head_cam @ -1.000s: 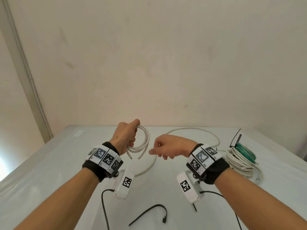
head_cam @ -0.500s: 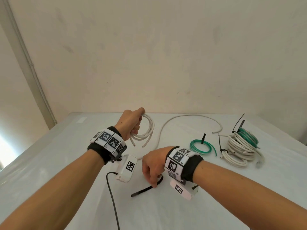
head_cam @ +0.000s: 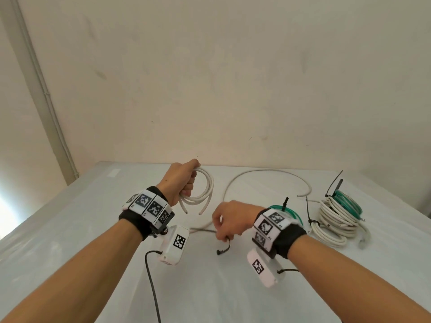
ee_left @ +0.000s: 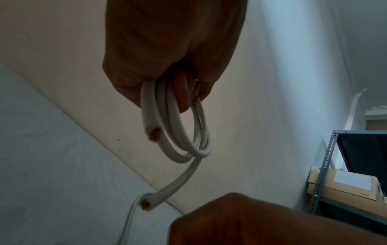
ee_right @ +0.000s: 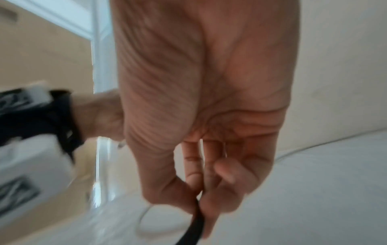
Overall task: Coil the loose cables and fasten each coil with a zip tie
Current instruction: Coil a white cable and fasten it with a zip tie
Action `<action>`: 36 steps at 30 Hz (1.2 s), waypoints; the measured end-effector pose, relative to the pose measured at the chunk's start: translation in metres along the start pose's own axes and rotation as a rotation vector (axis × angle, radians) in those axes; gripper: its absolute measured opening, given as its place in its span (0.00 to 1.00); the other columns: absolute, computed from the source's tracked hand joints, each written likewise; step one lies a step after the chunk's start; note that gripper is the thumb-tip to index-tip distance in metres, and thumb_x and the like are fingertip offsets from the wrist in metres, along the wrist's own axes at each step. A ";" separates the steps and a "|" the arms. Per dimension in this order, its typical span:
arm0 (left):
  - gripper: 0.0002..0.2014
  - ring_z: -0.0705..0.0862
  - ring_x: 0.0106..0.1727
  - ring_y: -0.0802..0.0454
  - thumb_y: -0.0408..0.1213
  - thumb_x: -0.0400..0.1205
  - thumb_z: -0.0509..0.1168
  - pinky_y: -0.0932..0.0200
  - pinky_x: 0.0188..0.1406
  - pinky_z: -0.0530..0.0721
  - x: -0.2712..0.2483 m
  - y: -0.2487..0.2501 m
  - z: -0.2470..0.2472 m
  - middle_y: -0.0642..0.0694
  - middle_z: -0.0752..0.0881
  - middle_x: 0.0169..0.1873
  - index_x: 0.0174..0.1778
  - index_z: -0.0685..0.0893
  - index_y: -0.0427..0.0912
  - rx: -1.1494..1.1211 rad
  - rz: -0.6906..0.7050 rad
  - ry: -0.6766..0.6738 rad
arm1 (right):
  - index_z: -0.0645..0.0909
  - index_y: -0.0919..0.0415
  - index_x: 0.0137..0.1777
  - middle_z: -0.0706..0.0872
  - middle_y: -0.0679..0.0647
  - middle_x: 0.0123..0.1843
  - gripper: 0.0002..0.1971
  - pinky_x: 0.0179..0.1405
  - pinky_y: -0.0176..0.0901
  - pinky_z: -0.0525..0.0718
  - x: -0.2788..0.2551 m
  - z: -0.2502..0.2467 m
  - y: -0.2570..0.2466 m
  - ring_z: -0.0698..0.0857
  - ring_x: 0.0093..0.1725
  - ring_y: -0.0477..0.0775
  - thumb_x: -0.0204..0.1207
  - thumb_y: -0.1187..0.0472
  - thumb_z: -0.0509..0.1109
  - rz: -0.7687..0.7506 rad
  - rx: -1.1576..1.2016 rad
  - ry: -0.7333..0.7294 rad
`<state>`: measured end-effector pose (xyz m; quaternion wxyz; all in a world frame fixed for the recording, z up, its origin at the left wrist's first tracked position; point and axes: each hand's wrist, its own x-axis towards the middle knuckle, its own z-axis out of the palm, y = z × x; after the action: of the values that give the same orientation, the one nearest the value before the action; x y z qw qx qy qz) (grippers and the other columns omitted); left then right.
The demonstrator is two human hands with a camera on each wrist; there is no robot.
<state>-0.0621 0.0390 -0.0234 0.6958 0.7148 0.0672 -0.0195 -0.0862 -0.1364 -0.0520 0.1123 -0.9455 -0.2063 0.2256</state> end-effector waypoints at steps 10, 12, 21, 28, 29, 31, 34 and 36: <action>0.17 0.60 0.20 0.52 0.43 0.88 0.59 0.62 0.19 0.61 0.006 -0.003 0.000 0.50 0.63 0.21 0.32 0.69 0.44 -0.014 0.056 0.165 | 0.87 0.75 0.49 0.93 0.67 0.43 0.07 0.50 0.44 0.94 -0.002 -0.048 0.035 0.96 0.41 0.62 0.74 0.73 0.80 -0.075 0.883 0.606; 0.18 0.61 0.18 0.52 0.44 0.89 0.56 0.62 0.19 0.63 0.007 -0.005 0.005 0.50 0.66 0.20 0.32 0.71 0.42 -0.011 0.069 0.193 | 0.84 0.79 0.53 0.93 0.68 0.44 0.11 0.53 0.43 0.93 -0.007 -0.048 0.023 0.95 0.46 0.66 0.76 0.74 0.80 -0.194 1.099 0.548; 0.20 0.74 0.29 0.47 0.44 0.89 0.55 0.60 0.22 0.73 0.001 -0.004 0.025 0.47 0.80 0.28 0.33 0.78 0.39 0.124 0.248 0.236 | 0.83 0.81 0.55 0.93 0.68 0.45 0.14 0.60 0.50 0.92 0.003 -0.043 0.002 0.95 0.48 0.67 0.76 0.72 0.80 -0.265 1.194 0.522; 0.23 0.74 0.25 0.49 0.40 0.87 0.55 0.61 0.19 0.72 -0.001 -0.010 0.024 0.53 0.76 0.17 0.27 0.80 0.37 0.135 0.275 0.209 | 0.87 0.70 0.47 0.94 0.60 0.48 0.07 0.63 0.60 0.90 0.010 -0.031 -0.002 0.96 0.46 0.60 0.76 0.67 0.81 -0.320 1.133 0.818; 0.23 0.73 0.24 0.49 0.40 0.87 0.55 0.61 0.19 0.72 -0.001 -0.011 0.024 0.53 0.75 0.17 0.28 0.82 0.36 0.134 0.263 0.202 | 0.88 0.69 0.47 0.94 0.58 0.48 0.06 0.63 0.60 0.90 0.010 -0.030 -0.001 0.96 0.46 0.58 0.76 0.66 0.81 -0.324 1.110 0.831; 0.20 0.71 0.23 0.51 0.41 0.87 0.56 0.60 0.20 0.72 -0.002 -0.012 0.025 0.50 0.73 0.20 0.33 0.82 0.35 0.130 0.238 0.184 | 0.88 0.67 0.47 0.94 0.57 0.48 0.06 0.64 0.59 0.90 0.010 -0.030 0.001 0.96 0.47 0.58 0.76 0.66 0.81 -0.334 1.096 0.826; 0.16 0.67 0.21 0.53 0.42 0.87 0.59 0.60 0.21 0.69 -0.003 -0.010 0.026 0.51 0.67 0.21 0.36 0.80 0.39 0.081 0.204 0.108 | 0.88 0.68 0.49 0.94 0.57 0.50 0.07 0.64 0.57 0.90 0.007 -0.029 0.002 0.96 0.47 0.57 0.76 0.66 0.82 -0.335 1.082 0.786; 0.14 0.65 0.21 0.54 0.42 0.87 0.63 0.61 0.20 0.66 -0.003 -0.009 0.026 0.52 0.66 0.21 0.40 0.86 0.39 0.032 0.201 0.060 | 0.88 0.70 0.51 0.93 0.60 0.54 0.09 0.62 0.54 0.91 0.005 -0.030 0.002 0.96 0.48 0.58 0.77 0.65 0.81 -0.356 1.117 0.757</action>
<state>-0.0647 0.0134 -0.0329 0.6804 0.7292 0.0155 0.0708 -0.0674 -0.1396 -0.0279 0.6811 -0.7116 -0.1581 -0.0691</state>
